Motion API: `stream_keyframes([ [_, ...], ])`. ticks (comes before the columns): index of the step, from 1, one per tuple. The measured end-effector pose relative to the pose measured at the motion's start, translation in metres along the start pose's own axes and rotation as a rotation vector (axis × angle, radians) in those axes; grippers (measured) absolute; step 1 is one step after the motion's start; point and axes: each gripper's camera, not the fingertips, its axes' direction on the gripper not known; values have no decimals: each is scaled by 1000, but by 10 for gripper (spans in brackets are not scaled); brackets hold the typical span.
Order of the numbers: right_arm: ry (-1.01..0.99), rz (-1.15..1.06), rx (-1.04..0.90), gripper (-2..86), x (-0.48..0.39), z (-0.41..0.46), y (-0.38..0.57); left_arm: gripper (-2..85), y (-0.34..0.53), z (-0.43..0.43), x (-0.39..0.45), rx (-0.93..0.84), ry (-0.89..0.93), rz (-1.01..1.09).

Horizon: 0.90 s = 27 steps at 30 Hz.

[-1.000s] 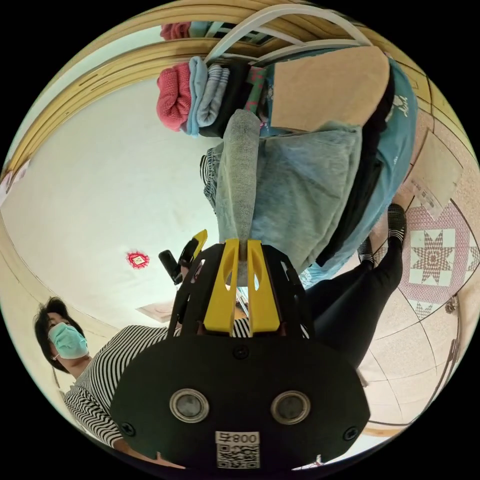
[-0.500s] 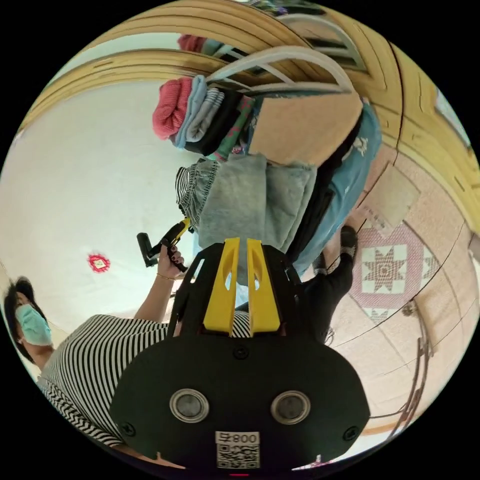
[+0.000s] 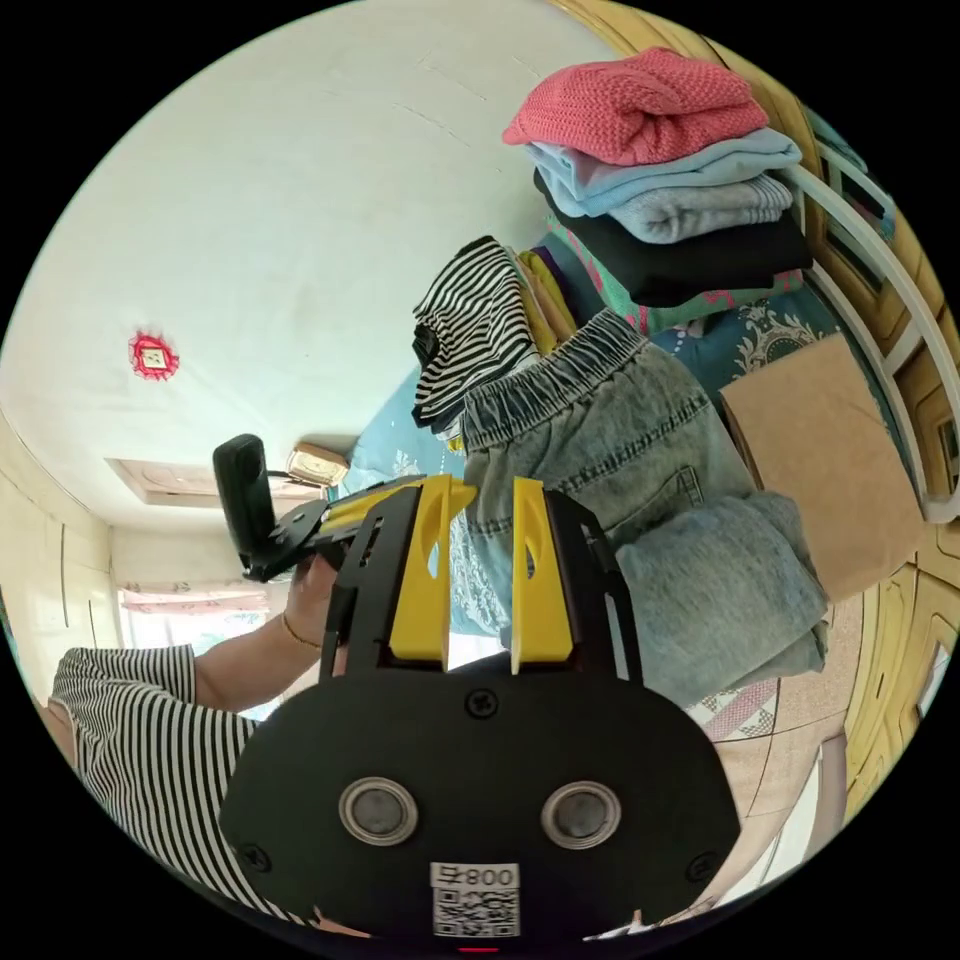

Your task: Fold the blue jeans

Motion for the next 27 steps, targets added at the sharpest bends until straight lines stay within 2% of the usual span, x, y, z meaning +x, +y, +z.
stream_keyframes([
  [7,70,39,-7,84,-5,32,-2,10,-13,3,11,-4,-19,48],
  [12,41,24,16,46,-5,33,7,17,-21,-3,-2,8,72,48],
  [19,-49,100,87,33,18,16,36,59,-30,-2,-50,44,147,-145],
  [22,-66,119,111,31,25,11,48,67,-40,13,-62,15,244,-215],
  [27,-83,156,140,30,34,7,65,41,-69,34,-40,-54,178,-183],
])
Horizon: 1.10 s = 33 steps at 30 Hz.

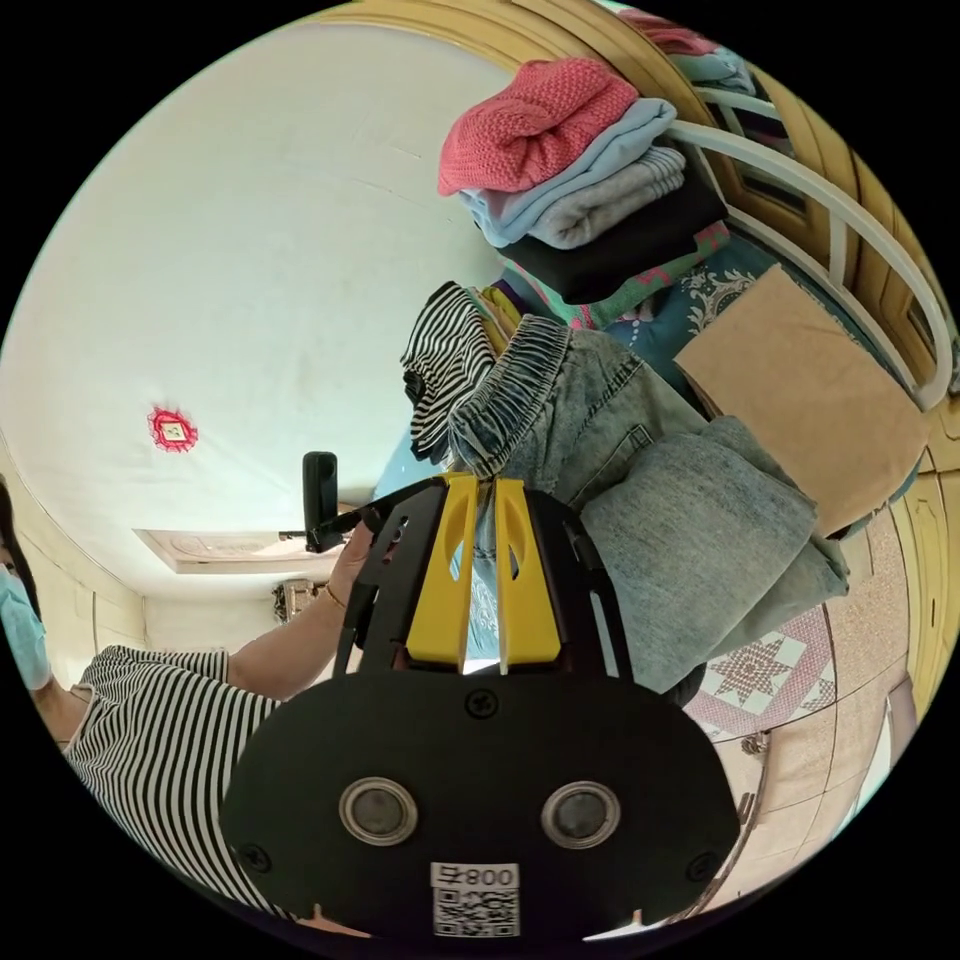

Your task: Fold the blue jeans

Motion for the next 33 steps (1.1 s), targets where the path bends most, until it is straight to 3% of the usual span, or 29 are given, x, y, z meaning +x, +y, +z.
stream_keyframes([
  [14,38,27,88,27,11,-26,59,12,-21,-2,159,-6,-162,225],
  [33,44,90,168,27,34,-6,126,9,-83,-21,337,-74,-203,240],
])
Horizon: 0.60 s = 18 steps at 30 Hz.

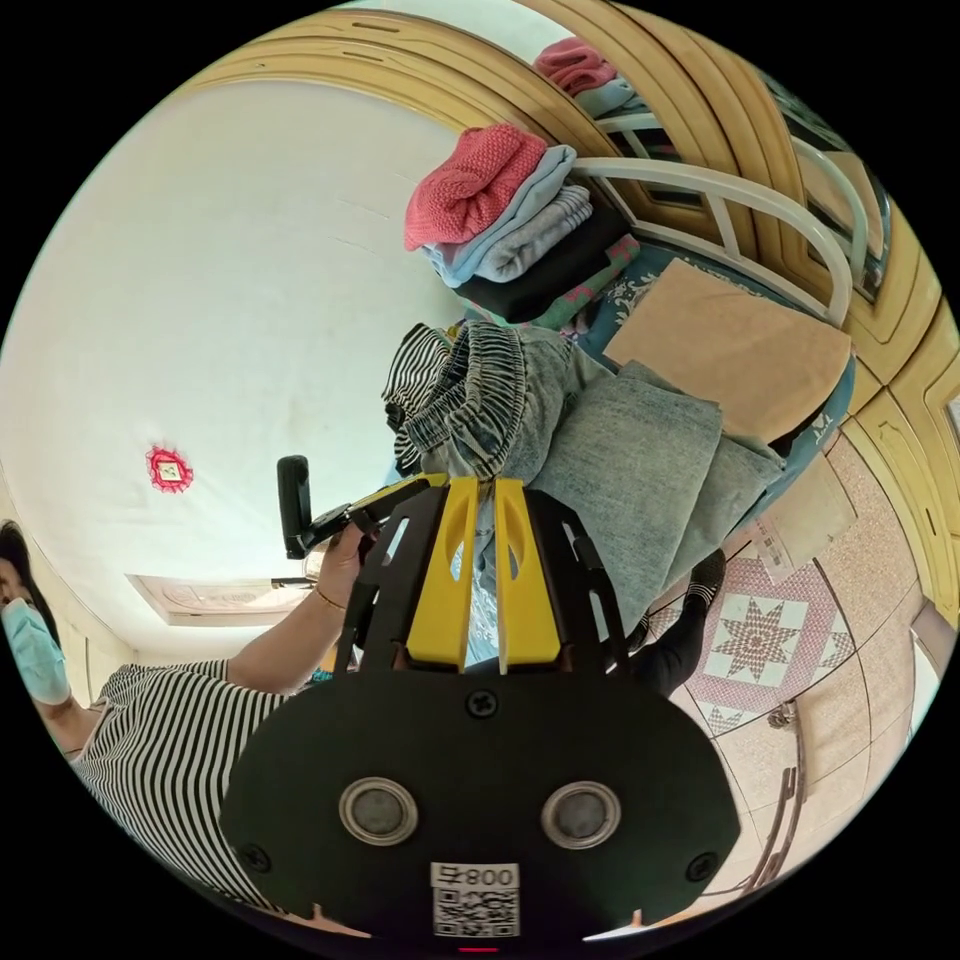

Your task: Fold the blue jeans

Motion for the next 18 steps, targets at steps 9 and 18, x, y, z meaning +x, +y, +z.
stream_keyframes([
  [9,-11,-14,62,26,8,-11,53,4,-19,-110,117,113,236,55],
  [18,-42,-194,138,23,1,-63,112,2,0,-260,267,276,420,42],
])
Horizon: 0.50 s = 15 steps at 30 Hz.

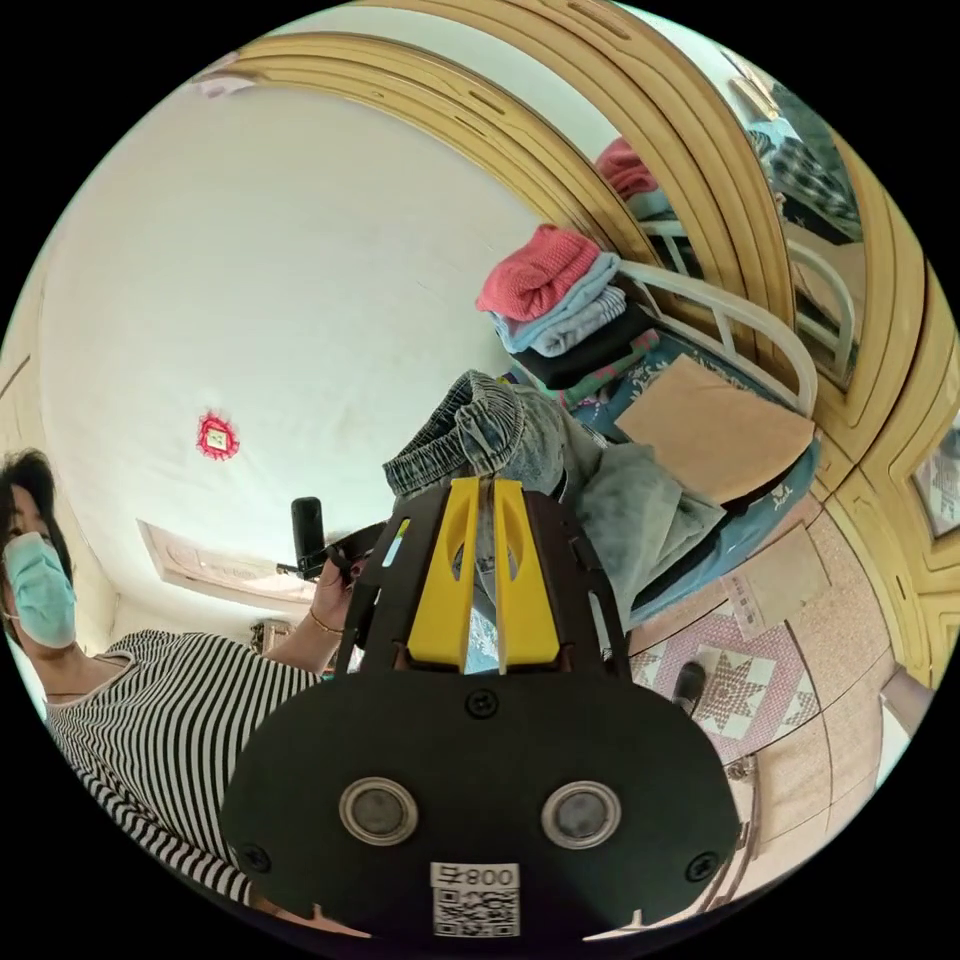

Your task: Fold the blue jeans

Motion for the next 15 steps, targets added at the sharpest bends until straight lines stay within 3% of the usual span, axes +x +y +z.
stream_keyframes([
  [13,-264,-387,40,17,-5,-75,74,2,45,-126,407,422,-18,47],
  [15,-318,-433,13,16,-14,-71,84,2,54,-142,461,453,-92,15],
])
